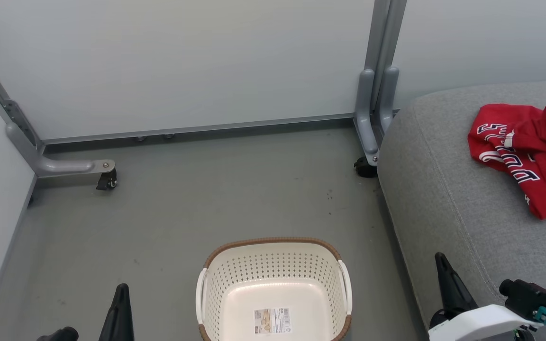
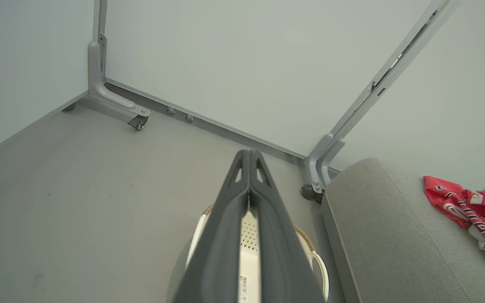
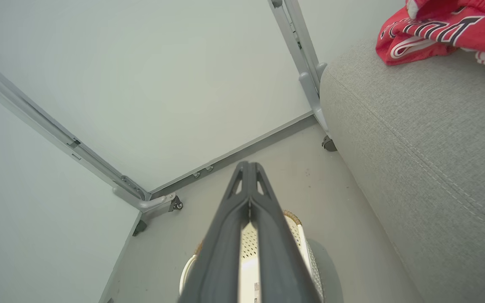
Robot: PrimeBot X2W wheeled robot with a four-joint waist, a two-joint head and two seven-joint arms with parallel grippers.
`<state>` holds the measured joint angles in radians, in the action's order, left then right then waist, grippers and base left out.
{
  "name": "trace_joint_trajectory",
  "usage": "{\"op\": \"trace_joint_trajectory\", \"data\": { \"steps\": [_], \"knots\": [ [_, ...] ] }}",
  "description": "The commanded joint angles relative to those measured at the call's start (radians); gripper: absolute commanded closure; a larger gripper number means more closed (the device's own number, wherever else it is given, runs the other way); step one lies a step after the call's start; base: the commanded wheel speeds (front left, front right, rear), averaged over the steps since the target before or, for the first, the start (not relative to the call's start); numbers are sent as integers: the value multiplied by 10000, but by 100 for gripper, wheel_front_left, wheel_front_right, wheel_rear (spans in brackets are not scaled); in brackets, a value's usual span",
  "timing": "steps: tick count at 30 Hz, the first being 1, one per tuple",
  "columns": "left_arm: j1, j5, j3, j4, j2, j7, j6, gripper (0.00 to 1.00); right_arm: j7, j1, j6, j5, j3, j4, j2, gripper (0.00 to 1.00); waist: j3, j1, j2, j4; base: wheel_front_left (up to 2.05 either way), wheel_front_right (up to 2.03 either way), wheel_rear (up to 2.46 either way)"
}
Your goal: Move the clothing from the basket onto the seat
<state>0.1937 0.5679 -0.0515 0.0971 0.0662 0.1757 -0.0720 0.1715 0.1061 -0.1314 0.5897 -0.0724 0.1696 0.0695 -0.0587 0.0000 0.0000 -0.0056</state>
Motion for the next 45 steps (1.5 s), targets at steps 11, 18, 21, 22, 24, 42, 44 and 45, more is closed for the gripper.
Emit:
{"op": "trace_joint_trajectory", "data": {
  "steps": [11, 18, 21, 22, 24, 42, 44, 45],
  "knots": [
    [-769, 2038, 184, 140, 162, -391, -164, 100, -405, -611, 4, 1992, 235, 26, 93, 100, 71, 0, 0, 7, 0, 0, 0],
    [-1020, 3025, 274, 265, 190, -600, -209, 100, -618, -779, 4, 2945, 347, 98, 115, 100, 113, 0, 0, 11, 0, 0, 0],
    [-1124, 3448, 315, 326, 200, -692, -234, 100, -715, -866, 3, 3354, 399, 126, 123, 100, 133, 0, 0, 13, 0, 0, 0],
    [-1163, 3593, 329, 350, 203, -725, -241, 100, -746, -887, 3, 3496, 416, 138, 126, 100, 139, 0, 0, 13, 0, 0, 0],
    [-1236, 3844, 354, 387, 209, -783, -257, 100, -806, -918, 3, 3749, 449, 159, 130, 100, 152, 0, 0, 14, 0, 0, 0],
    [-1791, 5958, 582, 700, 234, -1290, -354, 100, -1303, -1289, 3, 5800, 734, 327, 144, 100, 261, 0, 0, 24, 0, 0, 0],
    [-1848, 6169, 610, 732, 234, -1334, -365, 100, -1357, -1341, 3, 6009, 766, 343, 144, 100, 274, 0, 0, 25, 0, 0, 0],
    [-1873, 6274, 625, 753, 235, -1367, -371, 100, -1390, -1371, 3, 6121, 782, 348, 144, 100, 280, 0, 0, 26, 0, 0, 0]
  ]
}}
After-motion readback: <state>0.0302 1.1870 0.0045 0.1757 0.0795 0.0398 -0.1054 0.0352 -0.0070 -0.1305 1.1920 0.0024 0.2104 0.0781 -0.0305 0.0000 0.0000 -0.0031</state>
